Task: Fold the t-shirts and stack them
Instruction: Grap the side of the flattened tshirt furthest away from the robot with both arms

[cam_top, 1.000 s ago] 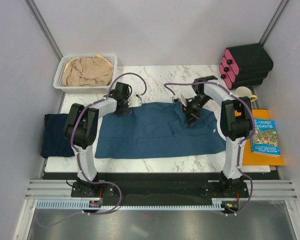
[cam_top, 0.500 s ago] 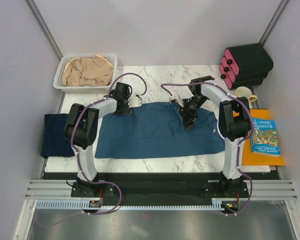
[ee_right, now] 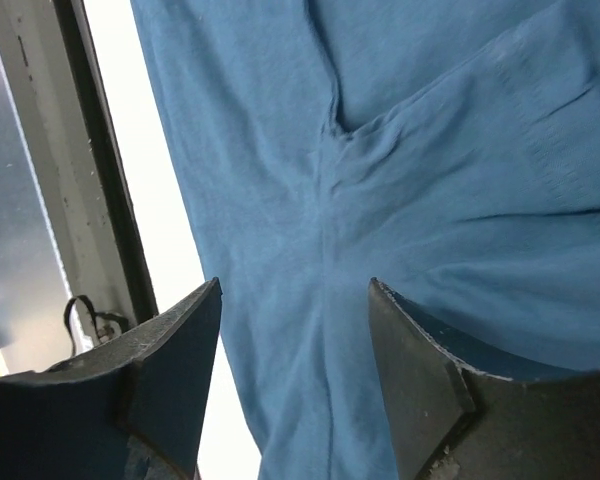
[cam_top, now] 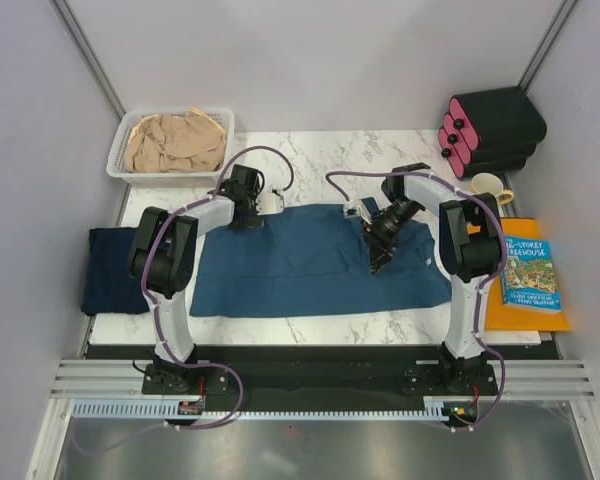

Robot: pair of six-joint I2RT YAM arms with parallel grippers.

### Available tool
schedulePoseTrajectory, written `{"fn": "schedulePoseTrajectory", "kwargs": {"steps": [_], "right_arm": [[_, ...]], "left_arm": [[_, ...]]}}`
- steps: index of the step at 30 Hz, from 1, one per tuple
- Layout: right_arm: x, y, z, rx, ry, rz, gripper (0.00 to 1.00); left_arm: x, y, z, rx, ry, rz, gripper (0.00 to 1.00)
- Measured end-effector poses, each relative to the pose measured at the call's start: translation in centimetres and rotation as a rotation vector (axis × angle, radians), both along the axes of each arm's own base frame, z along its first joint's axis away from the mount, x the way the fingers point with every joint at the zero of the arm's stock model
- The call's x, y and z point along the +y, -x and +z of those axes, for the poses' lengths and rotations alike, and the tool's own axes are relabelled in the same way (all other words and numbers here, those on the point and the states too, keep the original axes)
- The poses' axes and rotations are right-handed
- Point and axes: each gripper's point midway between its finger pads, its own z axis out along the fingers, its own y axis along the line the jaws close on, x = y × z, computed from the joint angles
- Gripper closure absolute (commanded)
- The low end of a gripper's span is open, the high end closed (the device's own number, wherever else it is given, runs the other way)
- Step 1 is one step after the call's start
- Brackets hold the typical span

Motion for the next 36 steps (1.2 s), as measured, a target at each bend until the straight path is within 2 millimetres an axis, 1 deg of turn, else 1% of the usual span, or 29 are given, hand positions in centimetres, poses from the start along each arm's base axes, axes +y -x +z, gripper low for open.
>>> {"fn": "schedulePoseTrajectory", "kwargs": {"steps": [5,8,11,13,16,18,20,27,30,36], "right_arm": [[-0.9,1.3,-0.7,0.038,0.030,-0.001,0.32],[-1.7,1.3,-0.6,0.035,0.037,-0.015,0.32],[-3.1,0.4,0.2,0.008,0.029,-0.073,0.33],[-4.9,-0.6,0.8,-0.007,0.018,-0.146,0.33],[-7.1,-1.9,1.0,-0.013,0.000,-0.239,0.35],[-8.1,-2.8,1.1,-0.012,-0.018,-0.289,0.36],[-8.1,-3.6,0.9,-0.005,-0.041,-0.311,0.36],[-6.2,-5.6,-0.6,0.055,-0.118,-0.336,0.38],[-5.9,-6.5,-1.1,0.071,-0.133,-0.351,0.39],[-5.5,-6.7,-1.1,0.114,-0.147,-0.390,0.39]], "left_arm": [[0.0,0.0,0.0,0.000,-0.001,0.000,0.01],[0.0,0.0,0.0,-0.001,-0.002,0.000,0.01],[0.0,0.1,0.0,-0.003,0.000,0.000,0.01],[0.0,0.1,0.0,-0.008,0.001,0.000,0.01],[-0.1,0.2,0.0,-0.012,0.002,-0.003,0.01],[-0.2,0.2,0.0,-0.012,-0.001,-0.003,0.01],[-0.3,0.3,0.0,-0.012,-0.004,-0.005,0.01],[-0.9,0.5,0.1,-0.011,-0.013,-0.016,0.01],[-0.9,0.5,0.1,-0.011,-0.013,-0.017,0.01],[-0.9,0.5,0.1,-0.011,-0.013,-0.017,0.01]]}}
